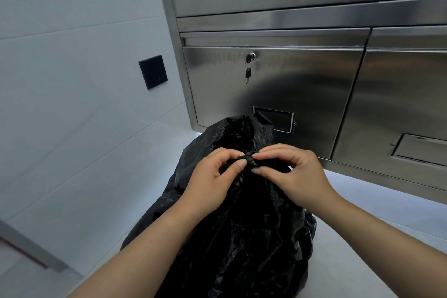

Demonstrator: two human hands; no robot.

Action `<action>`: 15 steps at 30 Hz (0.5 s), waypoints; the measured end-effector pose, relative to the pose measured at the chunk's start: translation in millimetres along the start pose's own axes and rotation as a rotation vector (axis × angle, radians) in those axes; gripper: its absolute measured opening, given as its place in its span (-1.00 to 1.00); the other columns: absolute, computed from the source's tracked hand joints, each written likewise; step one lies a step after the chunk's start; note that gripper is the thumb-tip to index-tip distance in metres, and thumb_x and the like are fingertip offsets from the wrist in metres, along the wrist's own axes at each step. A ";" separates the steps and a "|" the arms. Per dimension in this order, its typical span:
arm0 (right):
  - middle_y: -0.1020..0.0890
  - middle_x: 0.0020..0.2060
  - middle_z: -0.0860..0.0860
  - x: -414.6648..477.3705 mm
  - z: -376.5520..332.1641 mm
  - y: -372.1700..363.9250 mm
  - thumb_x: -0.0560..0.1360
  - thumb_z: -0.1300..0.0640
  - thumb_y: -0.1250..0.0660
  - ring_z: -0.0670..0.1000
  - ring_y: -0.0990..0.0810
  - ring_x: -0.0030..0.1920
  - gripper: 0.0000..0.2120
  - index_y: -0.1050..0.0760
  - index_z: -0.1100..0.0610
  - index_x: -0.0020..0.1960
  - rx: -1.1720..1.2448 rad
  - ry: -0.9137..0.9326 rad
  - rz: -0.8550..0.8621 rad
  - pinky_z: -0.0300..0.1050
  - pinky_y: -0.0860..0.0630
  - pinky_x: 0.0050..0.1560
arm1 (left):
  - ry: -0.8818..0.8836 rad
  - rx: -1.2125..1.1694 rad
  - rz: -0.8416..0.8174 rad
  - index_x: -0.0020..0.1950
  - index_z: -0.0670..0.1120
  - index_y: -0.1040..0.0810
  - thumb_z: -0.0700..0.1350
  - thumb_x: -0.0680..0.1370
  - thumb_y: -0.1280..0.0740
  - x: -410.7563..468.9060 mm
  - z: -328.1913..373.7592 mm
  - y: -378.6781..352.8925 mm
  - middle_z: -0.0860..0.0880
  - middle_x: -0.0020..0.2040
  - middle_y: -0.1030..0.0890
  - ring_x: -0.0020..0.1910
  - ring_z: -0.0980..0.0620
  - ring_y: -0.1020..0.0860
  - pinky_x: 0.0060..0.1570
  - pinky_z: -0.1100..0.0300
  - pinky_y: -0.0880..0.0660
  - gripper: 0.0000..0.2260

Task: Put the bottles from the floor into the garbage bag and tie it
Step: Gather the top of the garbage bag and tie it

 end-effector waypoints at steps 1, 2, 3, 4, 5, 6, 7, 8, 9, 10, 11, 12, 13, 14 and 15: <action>-0.66 -0.18 -0.25 0.8 0.2 0.5 0.29 0.18 -0.51 -0.21 -0.63 -0.11 -0.79 -0.65 -0.06 -0.13 0.008 0.008 0.012 -0.43 -0.43 -0.03 | 0.004 0.003 -0.011 -0.08 0.15 -0.59 -0.07 0.53 -0.32 0.0 0.3 -0.7 0.12 -0.09 -0.61 -0.07 0.17 -0.57 0.01 0.21 -0.49 -0.89; -0.67 -0.21 -0.21 1.3 0.7 1.3 0.31 0.17 -0.49 -0.19 -0.63 -0.12 -0.83 -0.65 -0.04 -0.14 0.010 0.014 0.008 -0.41 -0.44 -0.03 | 0.009 0.008 -0.015 -0.09 0.16 -0.60 -0.06 0.52 -0.33 -0.1 0.3 -0.8 0.10 -0.09 -0.62 -0.07 0.14 -0.58 0.02 0.15 -0.52 -0.89; -0.67 -0.22 -0.17 1.5 1.6 2.1 0.33 0.16 -0.47 -0.17 -0.63 -0.13 -0.87 -0.66 -0.02 -0.14 0.002 0.017 -0.006 -0.39 -0.45 -0.04 | 0.013 0.017 -0.016 -0.09 0.18 -0.60 -0.05 0.51 -0.34 -0.5 0.2 -0.4 0.10 -0.09 -0.62 -0.07 0.11 -0.59 0.02 0.10 -0.53 -0.89; -0.67 -0.22 -0.14 1.4 2.6 2.9 0.35 0.15 -0.46 -0.16 -0.63 -0.13 -0.89 -0.66 0.00 -0.14 -0.012 0.014 -0.026 -0.38 -0.46 -0.04 | 0.016 0.029 -0.017 -0.10 0.20 -0.60 -0.04 0.50 -0.36 -1.3 -0.2 0.2 0.11 -0.09 -0.63 -0.08 0.09 -0.59 0.01 0.08 -0.54 -0.89; -0.67 -0.23 -0.13 0.8 4.0 3.4 0.36 0.14 -0.46 -0.15 -0.63 -0.14 -0.92 -0.66 0.01 -0.15 -0.031 0.003 -0.048 -0.38 -0.45 -0.06 | 0.017 0.039 -0.022 -0.10 0.22 -0.59 -0.03 0.49 -0.37 -2.4 -0.9 0.5 0.13 -0.10 -0.63 -0.09 0.10 -0.59 0.00 0.10 -0.54 -0.88; -0.67 -0.24 -0.13 -0.1 5.8 3.3 0.37 0.14 -0.45 -0.16 -0.62 -0.14 -0.93 -0.66 0.00 -0.17 -0.054 -0.015 -0.069 -0.40 -0.44 -0.07 | 0.013 0.051 -0.030 -0.08 0.23 -0.59 -0.02 0.48 -0.38 -3.9 -1.8 0.6 0.14 -0.09 -0.62 -0.09 0.13 -0.59 -0.02 0.16 -0.54 -0.87; -0.67 -0.25 -0.15 -1.2 8.2 2.8 0.38 0.13 -0.45 -0.17 -0.62 -0.15 -0.93 -0.65 -0.03 -0.18 -0.074 -0.041 -0.086 -0.43 -0.42 -0.09 | -0.001 0.068 -0.040 -0.04 0.24 -0.58 -0.02 0.47 -0.39 -5.2 -2.3 0.5 0.15 -0.10 -0.61 -0.11 0.19 -0.58 -0.06 0.27 -0.51 -0.85; -0.66 -0.26 -0.18 -2.0 10.4 2.1 0.39 0.12 -0.45 -0.20 -0.61 -0.17 -0.91 -0.64 -0.07 -0.20 -0.085 -0.075 -0.097 -0.45 -0.41 -0.12 | -0.020 0.093 -0.051 0.02 0.26 -0.56 -0.03 0.47 -0.39 -6.5 -2.1 0.1 0.16 -0.11 -0.60 -0.16 0.25 -0.56 -0.12 0.37 -0.47 -0.81; -0.66 -0.26 -0.19 -2.7 12.9 1.9 0.40 0.11 -0.44 -0.22 -0.61 -0.19 -0.88 -0.62 -0.12 -0.23 -0.081 -0.118 -0.103 -0.45 -0.41 -0.15 | -0.037 0.117 -0.058 0.06 0.28 -0.54 -0.03 0.47 -0.39 -7.2 -1.6 -0.4 0.16 -0.12 -0.58 -0.21 0.27 -0.53 -0.17 0.42 -0.43 -0.76; -0.66 -0.27 -0.19 -2.8 15.3 1.7 0.42 0.10 -0.43 -0.23 -0.60 -0.22 -0.86 -0.61 -0.13 -0.25 -0.059 -0.160 -0.110 -0.45 -0.41 -0.17 | -0.050 0.135 -0.058 0.08 0.29 -0.54 -0.02 0.47 -0.40 -7.4 -1.1 -1.1 0.15 -0.13 -0.57 -0.22 0.26 -0.52 -0.18 0.44 -0.41 -0.75; -0.66 -0.29 -0.18 -2.9 17.4 1.7 0.43 0.09 -0.41 -0.22 -0.60 -0.24 -0.86 -0.60 -0.13 -0.25 -0.036 -0.194 -0.119 -0.44 -0.42 -0.19 | -0.064 0.150 -0.054 0.07 0.27 -0.55 -0.02 0.46 -0.40 -7.1 -0.4 -1.8 0.15 -0.12 -0.58 -0.18 0.24 -0.53 -0.17 0.43 -0.41 -0.76; -0.66 -0.30 -0.16 -2.9 18.2 1.4 0.45 0.08 -0.39 -0.21 -0.60 -0.25 -0.86 -0.60 -0.12 -0.25 -0.016 -0.217 -0.134 -0.42 -0.43 -0.20 | -0.078 0.161 -0.044 0.04 0.23 -0.58 -0.02 0.46 -0.41 -6.9 0.4 -2.3 0.15 -0.13 -0.59 -0.14 0.23 -0.53 -0.16 0.44 -0.40 -0.79; -0.66 -0.31 -0.15 -3.1 18.2 0.7 0.46 0.07 -0.38 -0.20 -0.59 -0.26 -0.86 -0.59 -0.12 -0.25 -0.004 -0.228 -0.150 -0.41 -0.43 -0.20 | -0.091 0.169 -0.033 0.02 0.19 -0.61 -0.03 0.45 -0.42 -6.6 1.4 -2.9 0.15 -0.14 -0.59 -0.12 0.25 -0.53 -0.16 0.46 -0.38 -0.82; -0.65 -0.32 -0.15 -3.6 18.0 -0.3 0.46 0.07 -0.37 -0.20 -0.59 -0.27 -0.87 -0.58 -0.11 -0.24 0.004 -0.229 -0.162 -0.40 -0.43 -0.21 | -0.101 0.183 -0.026 -0.01 0.14 -0.63 -0.04 0.45 -0.42 -6.2 2.5 -3.4 0.15 -0.16 -0.59 -0.12 0.27 -0.52 -0.16 0.49 -0.37 -0.85; -0.65 -0.32 -0.14 -4.6 18.3 -1.5 0.47 0.07 -0.37 -0.19 -0.59 -0.27 -0.87 -0.57 -0.10 -0.24 0.006 -0.223 -0.166 -0.39 -0.44 -0.20 | -0.108 0.205 -0.023 -0.02 0.10 -0.63 -0.05 0.46 -0.42 -5.4 3.5 -4.1 0.15 -0.16 -0.58 -0.12 0.29 -0.52 -0.16 0.51 -0.35 -0.88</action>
Point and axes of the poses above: each hand's wrist, its own x-axis towards the middle knuckle, its own y-axis out of the back of the hand, z = x × y, the point moved 3 cm from there along x, towards the middle knuckle
